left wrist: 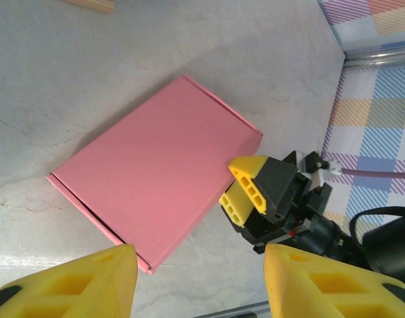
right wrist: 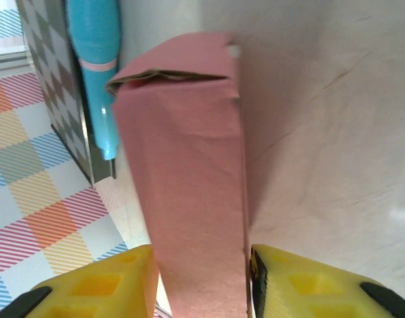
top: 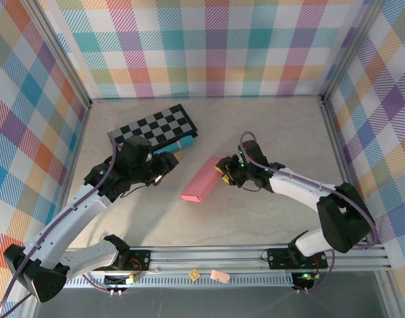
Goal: Fold the paper box
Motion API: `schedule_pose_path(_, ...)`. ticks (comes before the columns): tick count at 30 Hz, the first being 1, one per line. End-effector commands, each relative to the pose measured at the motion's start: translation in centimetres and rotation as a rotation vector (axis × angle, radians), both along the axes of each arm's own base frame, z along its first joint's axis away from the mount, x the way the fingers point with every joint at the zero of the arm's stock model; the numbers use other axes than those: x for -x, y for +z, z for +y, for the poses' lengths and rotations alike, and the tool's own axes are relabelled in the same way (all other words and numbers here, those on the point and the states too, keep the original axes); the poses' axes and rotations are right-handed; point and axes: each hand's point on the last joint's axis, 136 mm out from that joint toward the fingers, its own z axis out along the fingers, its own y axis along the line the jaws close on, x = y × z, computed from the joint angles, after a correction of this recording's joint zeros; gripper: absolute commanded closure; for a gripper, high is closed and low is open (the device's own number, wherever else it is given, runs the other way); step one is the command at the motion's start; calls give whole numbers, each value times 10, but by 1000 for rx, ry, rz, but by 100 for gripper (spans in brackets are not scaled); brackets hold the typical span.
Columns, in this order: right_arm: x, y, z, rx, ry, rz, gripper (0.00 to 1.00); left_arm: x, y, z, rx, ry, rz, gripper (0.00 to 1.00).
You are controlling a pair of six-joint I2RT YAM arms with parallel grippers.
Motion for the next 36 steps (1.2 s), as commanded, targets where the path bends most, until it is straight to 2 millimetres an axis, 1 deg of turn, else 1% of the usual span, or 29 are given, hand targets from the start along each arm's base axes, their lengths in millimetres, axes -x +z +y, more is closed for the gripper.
schedule_pose_path(1, -4, 2, 6, -86, 93, -94, 60, -6, -1, -3, 12, -13, -14, 48)
schedule_pose_path(3, -4, -1, 4, -93, 95, -102, 57, -8, -2, -4, 9, -14, -11, 48)
schedule_pose_path(5, -5, 4, 3, -95, 94, -121, 53, -8, -3, -4, 5, -13, -9, 48)
schedule_pose_path(6, -5, 5, 2, -93, 97, -118, 53, -9, -3, -4, 4, -12, -8, 48)
schedule_pose_path(8, -3, 6, 0, -81, 96, -99, 52, -9, -5, -3, -1, -8, -4, 49)
schedule_pose_path(10, 3, -1, -8, -38, 84, -39, 46, -11, -6, -2, -5, 0, -2, 48)
schedule_pose_path(13, 16, -9, -28, 79, 53, 84, 33, -11, -7, 1, -14, 10, -1, 48)
schedule_pose_path(15, 24, -6, -48, 184, 46, 139, 30, -13, -7, 2, -15, 15, -3, 48)
schedule_pose_path(16, 25, -1, -57, 233, 44, 141, 28, -14, -6, 3, -17, 18, -4, 48)
schedule_pose_path(17, 23, 8, -65, 269, 49, 114, 27, -14, -6, 4, -22, 21, -4, 47)
schedule_pose_path(18, 17, 20, -71, 300, 59, 65, 23, -15, -6, 7, -31, 24, -5, 46)
schedule_pose_path(19, 12, 32, -76, 320, 69, 18, 0, -16, -5, 9, -41, 26, -10, 45)
schedule_pose_path(21, 0, 59, -90, 373, 87, -97, 1, -18, -2, 17, -75, 34, -22, 42)
schedule_pose_path(22, -4, 70, -99, 413, 84, -141, 1, -19, 0, 22, -91, 37, -30, 29)
schedule_pose_path(23, -8, 82, -110, 466, 84, -195, 1, -20, 4, 28, -114, 43, -46, 2)
schedule_pose_path(26, -16, 121, -146, 640, 50, -355, 1, -26, 17, 46, -194, 55, -114, 0)
schedule_pose_path(27, -16, 131, -163, 724, 9, -379, 1, -28, 21, 52, -229, 48, -148, 0)
schedule_pose_path(28, -16, 139, -185, 824, -65, -383, 1, -29, 24, 58, -262, 47, -173, 0)
schedule_pose_path(29, -16, 146, -210, 932, -159, -378, 1, -32, 27, 67, -316, 59, -201, 0)
schedule_pose_path(30, -16, 152, -231, 1026, -234, -393, 1, -33, 30, 78, -376, 83, -227, 0)
schedule_pose_path(31, -15, 155, -243, 1081, -251, -412, 1, -35, 32, 91, -435, 119, -245, 0)
schedule_pose_path(32, -20, 154, -250, 1142, -226, -471, 1, -36, 33, 109, -513, 188, -258, 0)
schedule_pose_path(33, -24, 153, -255, 1191, -209, -540, 1, -35, 33, 131, -595, 281, -259, 0)
schedule_pose_path(34, -24, 150, -259, 1220, -202, -579, 1, -32, 31, 149, -655, 358, -251, 0)
schedule_pose_path(35, -24, 148, -263, 1242, -196, -630, 1, -26, 32, 171, -741, 457, -251, 0)
schedule_pose_path(36, -27, 146, -263, 1252, -176, -699, 1, -22, 32, 187, -815, 513, -260, 0)
